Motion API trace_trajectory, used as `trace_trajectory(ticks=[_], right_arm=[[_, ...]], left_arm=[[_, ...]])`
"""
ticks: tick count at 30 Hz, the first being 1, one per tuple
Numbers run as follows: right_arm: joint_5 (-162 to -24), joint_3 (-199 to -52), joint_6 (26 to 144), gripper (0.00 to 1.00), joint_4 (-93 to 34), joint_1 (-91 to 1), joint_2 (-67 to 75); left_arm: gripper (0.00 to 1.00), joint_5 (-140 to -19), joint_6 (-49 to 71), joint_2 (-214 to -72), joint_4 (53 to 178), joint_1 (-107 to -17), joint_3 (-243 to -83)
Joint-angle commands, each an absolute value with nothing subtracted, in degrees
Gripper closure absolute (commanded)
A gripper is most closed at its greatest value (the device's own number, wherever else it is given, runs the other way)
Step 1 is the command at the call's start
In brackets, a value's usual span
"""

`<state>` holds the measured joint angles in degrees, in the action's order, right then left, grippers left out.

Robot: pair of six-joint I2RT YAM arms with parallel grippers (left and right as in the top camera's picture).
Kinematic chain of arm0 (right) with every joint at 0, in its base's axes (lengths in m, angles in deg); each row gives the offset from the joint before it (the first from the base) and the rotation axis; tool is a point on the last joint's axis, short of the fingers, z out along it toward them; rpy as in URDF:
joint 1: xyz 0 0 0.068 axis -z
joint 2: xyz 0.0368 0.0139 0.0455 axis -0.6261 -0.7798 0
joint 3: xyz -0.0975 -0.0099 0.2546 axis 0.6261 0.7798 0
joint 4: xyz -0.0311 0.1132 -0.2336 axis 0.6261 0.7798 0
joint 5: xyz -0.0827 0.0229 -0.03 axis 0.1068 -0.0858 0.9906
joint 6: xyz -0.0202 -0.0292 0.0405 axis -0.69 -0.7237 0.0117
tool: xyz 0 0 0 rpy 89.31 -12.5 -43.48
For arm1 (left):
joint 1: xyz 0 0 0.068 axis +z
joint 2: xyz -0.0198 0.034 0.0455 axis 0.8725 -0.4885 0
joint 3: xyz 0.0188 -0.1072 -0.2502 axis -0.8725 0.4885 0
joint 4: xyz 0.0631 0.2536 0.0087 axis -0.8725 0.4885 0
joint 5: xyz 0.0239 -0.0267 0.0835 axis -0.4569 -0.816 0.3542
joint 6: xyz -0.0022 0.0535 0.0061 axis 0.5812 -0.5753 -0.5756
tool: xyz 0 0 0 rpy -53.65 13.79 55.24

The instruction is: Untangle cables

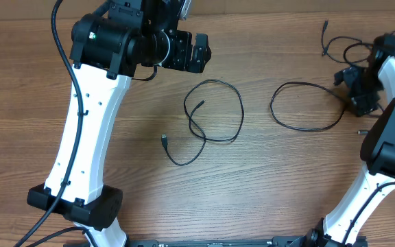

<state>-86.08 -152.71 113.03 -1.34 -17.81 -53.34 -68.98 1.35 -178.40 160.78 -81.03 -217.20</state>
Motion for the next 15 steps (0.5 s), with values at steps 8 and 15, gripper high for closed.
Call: trace_trajectory(ticks=[8,15], right_arm=[[-87.58,-147.75,114.86,0.00,-7.40,-18.44,-53.42],[-87.54,-145.48,114.88,0.35,-9.43,-19.23,-53.42]], left_arm=[[0.00,-69.42,0.06,-178.64,160.63,-81.31,-217.00],[0.00,-69.42,0.03,-178.64,160.50,-81.31,-217.00]])
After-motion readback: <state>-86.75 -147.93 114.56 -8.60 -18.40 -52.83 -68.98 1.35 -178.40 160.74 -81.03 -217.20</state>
